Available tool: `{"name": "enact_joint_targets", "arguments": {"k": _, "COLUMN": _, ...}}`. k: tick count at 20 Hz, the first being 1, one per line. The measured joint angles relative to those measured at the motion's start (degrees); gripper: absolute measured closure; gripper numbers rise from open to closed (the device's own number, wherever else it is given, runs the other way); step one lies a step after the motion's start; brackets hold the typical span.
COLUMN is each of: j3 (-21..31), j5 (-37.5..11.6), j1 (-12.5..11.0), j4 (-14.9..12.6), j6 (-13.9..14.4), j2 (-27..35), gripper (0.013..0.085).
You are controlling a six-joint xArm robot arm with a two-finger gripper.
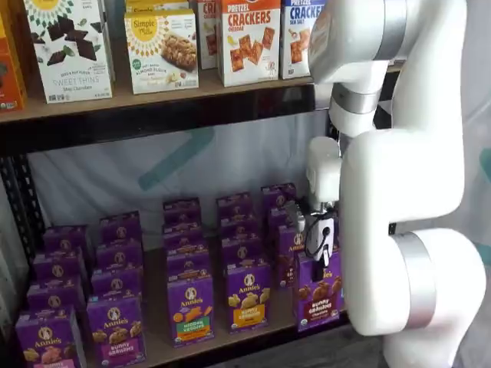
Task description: Pick up the purple box with a brown patch in the center, on the bottom shelf, the fifth box from the left
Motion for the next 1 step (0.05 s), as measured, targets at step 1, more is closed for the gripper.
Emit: {"name": "enact_joint_targets", "arguments": {"k": 1, "j3": 0.63, "j5": -0.21, "j1": 0.01, "j4": -0.54, "j6": 0.54, "j2": -0.55, "gripper": 0.0650}}
